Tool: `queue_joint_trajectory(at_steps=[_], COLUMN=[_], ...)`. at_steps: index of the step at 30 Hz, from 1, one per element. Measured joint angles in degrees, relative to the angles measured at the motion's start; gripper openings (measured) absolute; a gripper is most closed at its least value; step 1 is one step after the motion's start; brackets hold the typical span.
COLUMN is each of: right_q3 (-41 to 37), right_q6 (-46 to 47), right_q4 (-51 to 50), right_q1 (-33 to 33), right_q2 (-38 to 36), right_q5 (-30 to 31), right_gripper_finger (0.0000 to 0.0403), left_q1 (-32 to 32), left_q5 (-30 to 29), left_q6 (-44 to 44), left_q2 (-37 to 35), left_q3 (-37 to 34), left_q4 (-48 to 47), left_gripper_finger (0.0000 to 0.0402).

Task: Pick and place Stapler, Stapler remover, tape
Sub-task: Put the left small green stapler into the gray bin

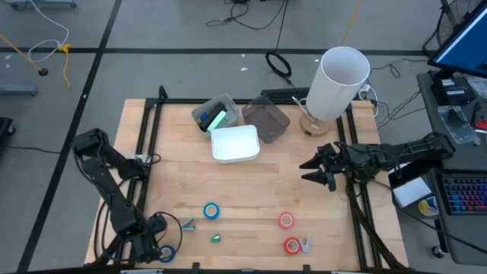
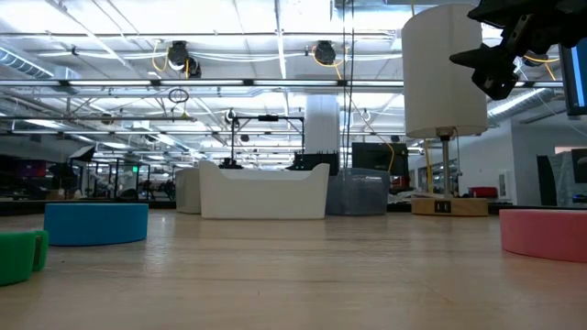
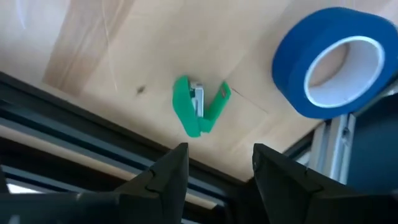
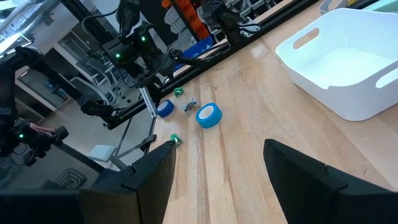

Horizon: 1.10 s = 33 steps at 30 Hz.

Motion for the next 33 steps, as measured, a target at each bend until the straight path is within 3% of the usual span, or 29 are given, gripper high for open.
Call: queue_joint_trajectory(at_steps=[13, 26, 33], right_q3=[0.0, 0.0, 0.0], right_q6=[0.01, 0.01, 0.42], right_q4=[-0.02, -0.02, -0.02], right_q1=[0.01, 0.01, -0.01], right_q2=[0.01, 0.02, 0.02], right_q5=[0.01, 0.01, 0.04], right_gripper_finger=[0.0238, 0.0238, 0.0238], left_q1=[0.87, 0.81, 1.82], left_q5=[0.17, 1.54, 5.78], left_q6=[-0.63, -0.12, -1.76], left_q2=[5.04, 5.68, 5.73], left_q3=[0.01, 0.02, 0.02], left_q4=[1.71, 1.48, 0.63], left_gripper_finger=[0.0179, 0.0179, 0.018])
